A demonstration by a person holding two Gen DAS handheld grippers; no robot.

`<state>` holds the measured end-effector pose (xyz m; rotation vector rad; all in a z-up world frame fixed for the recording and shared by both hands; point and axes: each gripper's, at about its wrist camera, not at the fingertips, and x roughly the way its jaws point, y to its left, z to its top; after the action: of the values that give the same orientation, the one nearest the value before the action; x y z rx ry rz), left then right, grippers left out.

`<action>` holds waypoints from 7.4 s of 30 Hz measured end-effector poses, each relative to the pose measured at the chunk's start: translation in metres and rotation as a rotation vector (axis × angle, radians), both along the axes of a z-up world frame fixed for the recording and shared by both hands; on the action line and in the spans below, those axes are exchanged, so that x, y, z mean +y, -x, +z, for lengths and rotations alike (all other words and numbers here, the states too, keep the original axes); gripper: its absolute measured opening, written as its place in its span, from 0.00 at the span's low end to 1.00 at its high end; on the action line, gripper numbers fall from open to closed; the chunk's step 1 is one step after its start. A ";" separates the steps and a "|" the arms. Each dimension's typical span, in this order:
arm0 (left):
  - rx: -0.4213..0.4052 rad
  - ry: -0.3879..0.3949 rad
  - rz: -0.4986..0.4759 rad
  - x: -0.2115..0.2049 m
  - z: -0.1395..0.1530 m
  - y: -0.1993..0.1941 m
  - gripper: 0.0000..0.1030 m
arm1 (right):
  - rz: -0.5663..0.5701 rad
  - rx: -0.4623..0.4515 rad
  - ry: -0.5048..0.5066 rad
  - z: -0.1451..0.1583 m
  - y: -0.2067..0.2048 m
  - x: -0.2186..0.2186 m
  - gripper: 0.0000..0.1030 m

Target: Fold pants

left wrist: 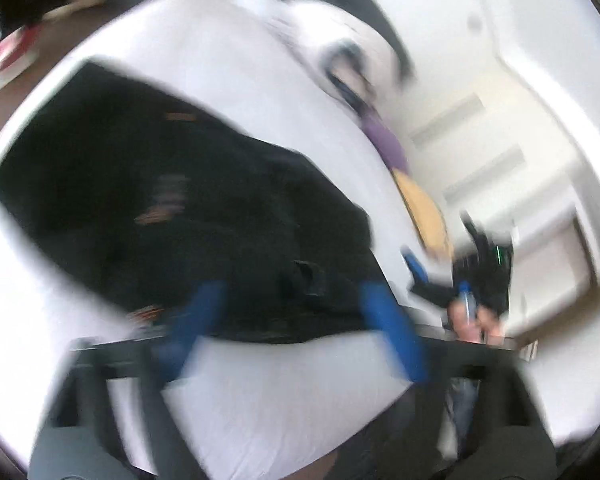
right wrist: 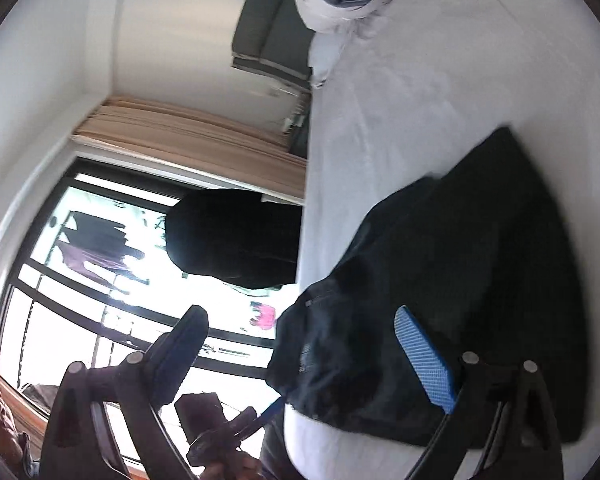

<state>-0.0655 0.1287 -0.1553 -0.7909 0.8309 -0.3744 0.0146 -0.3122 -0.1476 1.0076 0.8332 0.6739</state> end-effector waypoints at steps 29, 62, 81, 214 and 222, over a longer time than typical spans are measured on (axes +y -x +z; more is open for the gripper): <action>0.229 0.523 0.483 0.133 -0.094 -0.004 0.32 | 0.043 0.084 0.010 -0.017 0.017 0.062 0.83; 0.103 0.259 0.384 0.107 -0.019 -0.038 0.13 | 0.116 0.235 0.283 -0.067 -0.027 0.107 0.77; -0.041 -0.251 -0.296 -0.205 0.033 -0.141 0.13 | -0.060 0.191 0.034 -0.018 -0.014 -0.074 0.90; 0.176 -0.152 -0.465 -0.166 -0.062 -0.205 0.80 | 0.122 0.280 0.306 -0.073 -0.024 -0.090 0.69; 0.221 -0.091 -0.420 -0.157 -0.066 -0.212 0.30 | 0.142 0.237 0.443 -0.064 -0.021 -0.062 0.44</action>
<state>0.1467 -0.0285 -0.2210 -0.5750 1.2179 -0.6235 0.0358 -0.3743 -0.2116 0.6354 1.2094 0.4633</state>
